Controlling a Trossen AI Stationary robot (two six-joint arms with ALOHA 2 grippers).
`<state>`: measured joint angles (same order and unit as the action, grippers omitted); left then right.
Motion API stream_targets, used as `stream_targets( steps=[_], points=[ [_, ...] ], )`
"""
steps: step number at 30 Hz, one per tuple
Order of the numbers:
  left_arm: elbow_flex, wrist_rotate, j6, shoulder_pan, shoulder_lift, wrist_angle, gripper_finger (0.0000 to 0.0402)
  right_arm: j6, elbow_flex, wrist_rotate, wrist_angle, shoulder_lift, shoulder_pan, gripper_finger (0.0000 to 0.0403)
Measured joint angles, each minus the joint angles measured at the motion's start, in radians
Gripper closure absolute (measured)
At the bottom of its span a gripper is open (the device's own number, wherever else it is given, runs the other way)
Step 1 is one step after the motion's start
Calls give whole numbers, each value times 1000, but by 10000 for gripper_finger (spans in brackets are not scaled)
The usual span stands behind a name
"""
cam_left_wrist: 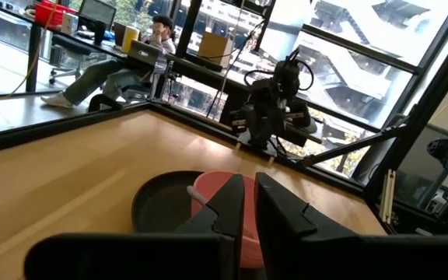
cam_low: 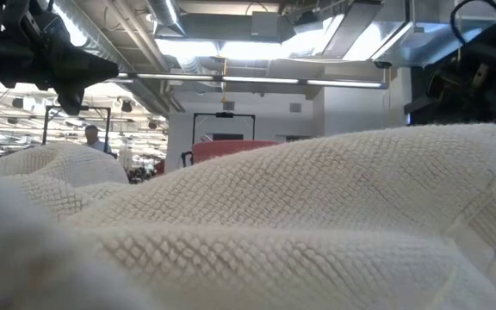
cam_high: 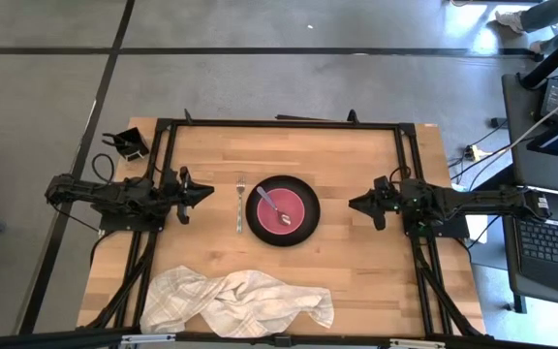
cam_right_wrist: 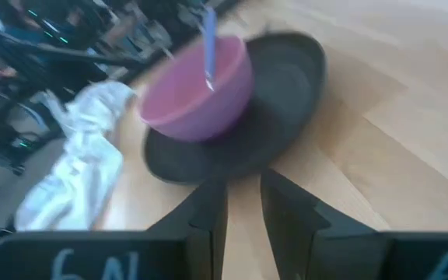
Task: Set table place
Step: Return to Home Position
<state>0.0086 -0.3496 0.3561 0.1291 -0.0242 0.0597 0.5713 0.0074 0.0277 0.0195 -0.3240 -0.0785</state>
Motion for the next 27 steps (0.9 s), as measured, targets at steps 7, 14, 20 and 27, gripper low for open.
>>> stream_targets(
  steps=[7,14,20,27],
  points=[
    [0,0,0,0,0,0,374,-134,0,0,1,212,36,323],
    [0,0,0,0,0,0,374,-298,0,1,8,323,58,323],
    [0,0,0,0,0,0,374,-367,0,-1,1,316,58,323],
    [0,0,0,0,0,0,374,-272,0,-1,1,316,58,323]
  ],
)
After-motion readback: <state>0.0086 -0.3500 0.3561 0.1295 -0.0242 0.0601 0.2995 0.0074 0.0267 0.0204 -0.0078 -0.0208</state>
